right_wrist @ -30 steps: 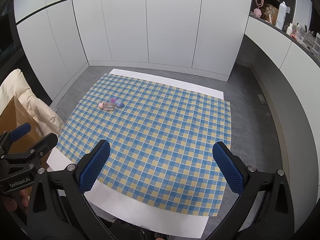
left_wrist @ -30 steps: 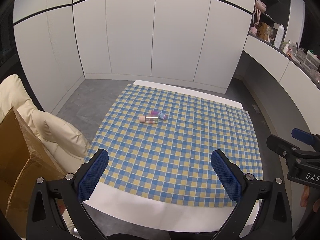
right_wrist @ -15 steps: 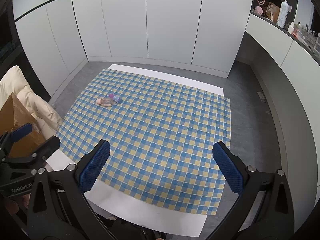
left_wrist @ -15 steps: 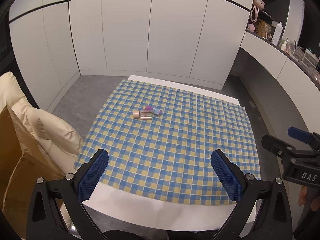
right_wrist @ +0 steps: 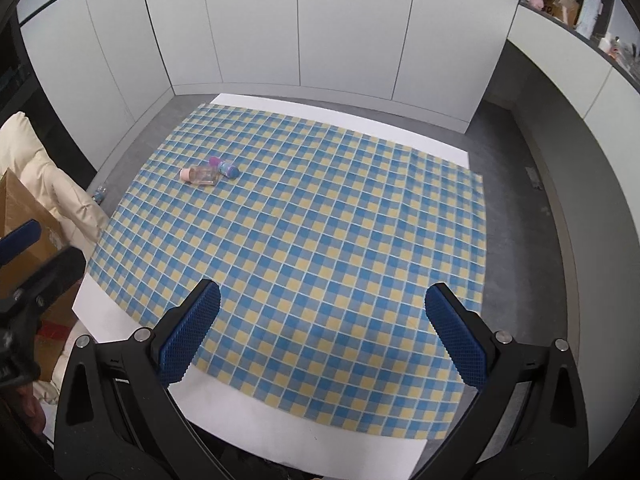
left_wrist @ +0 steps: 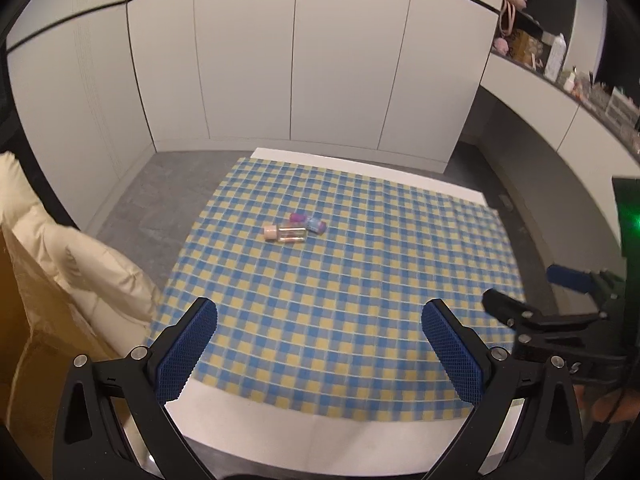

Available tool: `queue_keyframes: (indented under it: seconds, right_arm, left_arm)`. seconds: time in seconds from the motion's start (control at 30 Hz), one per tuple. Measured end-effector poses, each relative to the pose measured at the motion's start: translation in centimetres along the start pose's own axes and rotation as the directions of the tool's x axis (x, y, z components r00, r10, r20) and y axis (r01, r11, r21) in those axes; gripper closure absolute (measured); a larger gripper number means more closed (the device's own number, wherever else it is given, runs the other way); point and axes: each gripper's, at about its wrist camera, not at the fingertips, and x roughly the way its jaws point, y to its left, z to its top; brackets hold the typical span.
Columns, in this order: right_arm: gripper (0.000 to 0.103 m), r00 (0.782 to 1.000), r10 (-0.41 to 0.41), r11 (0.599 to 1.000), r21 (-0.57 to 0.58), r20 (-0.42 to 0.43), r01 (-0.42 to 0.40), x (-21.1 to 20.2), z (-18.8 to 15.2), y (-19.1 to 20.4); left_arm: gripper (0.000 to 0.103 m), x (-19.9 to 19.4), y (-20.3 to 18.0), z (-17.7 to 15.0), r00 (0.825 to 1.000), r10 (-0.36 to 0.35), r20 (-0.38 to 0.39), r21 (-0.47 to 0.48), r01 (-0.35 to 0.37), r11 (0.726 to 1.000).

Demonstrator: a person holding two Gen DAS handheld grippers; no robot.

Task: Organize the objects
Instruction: 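Withdraw both tools from the box and move over the checkered table, then grasp the clear pink-capped bottle with left tool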

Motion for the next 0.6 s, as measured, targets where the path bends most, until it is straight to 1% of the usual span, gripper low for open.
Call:
queue_keyframes:
  seconds: [0.17,0.33,0.43,0.6]
  right_arm:
    - [0.0,1.0,0.008,1.0,-0.008,-0.003,-0.008,1.7,0.8,0.7]
    - [0.0,1.0,0.013,0.998,-0.057,0.006,-0.013,4.1,1.7,1.6]
    - [0.0,0.998,-0.03,0.996,-0.088,0.055,0.034,5.8,1.9,2.2]
    - [0.0,0.999,-0.011,0.995,-0.099,0.034,0.014,9.5,2.4,2.5]
  left_arm:
    - [0.001,2.7,1.2,-0.3,0.999,0.011,-0.035,-0.008,-0.011,1.0]
    - [0.002,5.7,2.2,-0.6,0.998,0.022,-0.064,-0.009,-0.023,1.0]
    - [0.002,7.7,2.3,-0.6,0.996,0.028,-0.081,-0.004,-0.029,1.0]
    - [0.002,11.2,3.1,-0.4,0.995,0.027,-0.098,-0.023,-0.03,0.999]
